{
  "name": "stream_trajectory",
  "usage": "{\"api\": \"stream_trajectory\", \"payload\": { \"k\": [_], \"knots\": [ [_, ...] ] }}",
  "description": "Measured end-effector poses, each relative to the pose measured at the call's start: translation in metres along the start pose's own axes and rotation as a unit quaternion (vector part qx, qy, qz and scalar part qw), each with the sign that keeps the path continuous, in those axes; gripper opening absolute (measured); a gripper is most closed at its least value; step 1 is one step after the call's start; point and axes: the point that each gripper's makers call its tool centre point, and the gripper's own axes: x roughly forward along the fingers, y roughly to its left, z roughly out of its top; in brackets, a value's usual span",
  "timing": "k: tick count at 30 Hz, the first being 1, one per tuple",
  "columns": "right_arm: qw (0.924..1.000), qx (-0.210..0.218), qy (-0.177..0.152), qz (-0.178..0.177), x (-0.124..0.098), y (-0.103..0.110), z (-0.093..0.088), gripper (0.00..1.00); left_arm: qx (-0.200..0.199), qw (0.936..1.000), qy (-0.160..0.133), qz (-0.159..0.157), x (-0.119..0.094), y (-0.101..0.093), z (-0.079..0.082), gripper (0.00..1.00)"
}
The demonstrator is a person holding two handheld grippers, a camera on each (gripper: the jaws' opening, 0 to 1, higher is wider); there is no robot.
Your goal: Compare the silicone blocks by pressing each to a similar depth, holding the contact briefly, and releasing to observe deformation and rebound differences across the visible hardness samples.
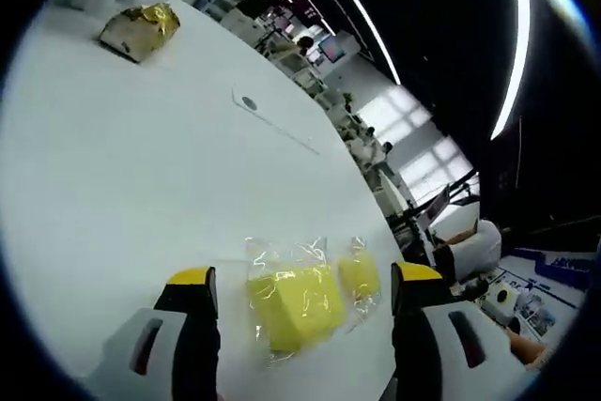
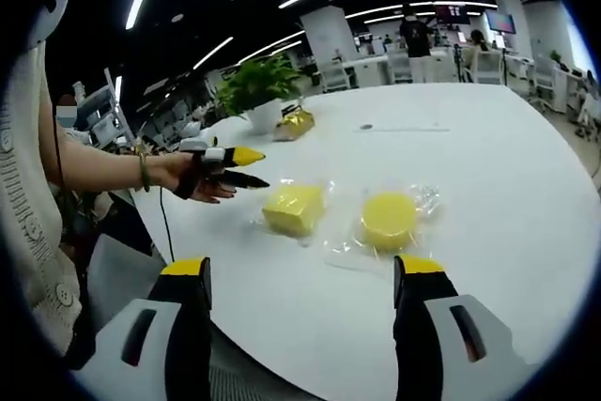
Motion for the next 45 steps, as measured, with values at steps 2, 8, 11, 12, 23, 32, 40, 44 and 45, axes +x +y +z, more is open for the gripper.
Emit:
{"api": "stream_trajectory", "payload": {
  "k": [2,8,11,12,23,32,40,44,45],
  "knots": [
    [0.9999,0.007,0.008,-0.003,0.001,-0.003,-0.002,0.74,-0.018,0.9998,-0.001,-0.001,0.005,0.006,0.0,0.7],
    [0.9998,0.014,0.011,-0.01,0.002,-0.009,-0.007,0.74,-0.063,0.9979,-0.01,-0.015,0.017,0.014,0.003,0.56],
    [0.9996,0.018,0.015,-0.012,0.002,-0.011,-0.009,0.74,-0.089,0.9957,-0.007,-0.021,0.025,0.02,0.0,0.52],
    [0.9996,0.02,0.014,-0.013,0.002,-0.012,-0.009,0.74,-0.095,0.9953,-0.004,-0.023,0.026,0.022,-0.001,0.49],
    [0.999,0.03,0.03,-0.015,0.007,-0.017,-0.017,0.73,-0.121,0.9924,0.004,-0.019,0.039,0.036,-0.01,0.12],
    [0.9993,0.028,0.023,-0.011,0.011,-0.017,-0.013,0.73,-0.028,0.9992,0.014,-0.026,0.038,0.022,-0.004,0.0],
    [0.9999,0.007,-0.008,-0.005,0.004,-0.009,-0.001,0.71,0.035,0.9992,0.016,-0.001,0.036,0.002,0.0,0.0],
    [0.9994,-0.007,-0.035,-0.001,-0.002,-0.003,0.009,0.73,0.046,0.9987,0.02,-0.009,0.032,-0.015,-0.002,0.0],
    [0.9992,-0.007,-0.04,0.0,-0.004,-0.002,0.011,0.73,0.047,0.9986,0.019,-0.013,0.03,-0.019,-0.002,0.0]
  ]
}}
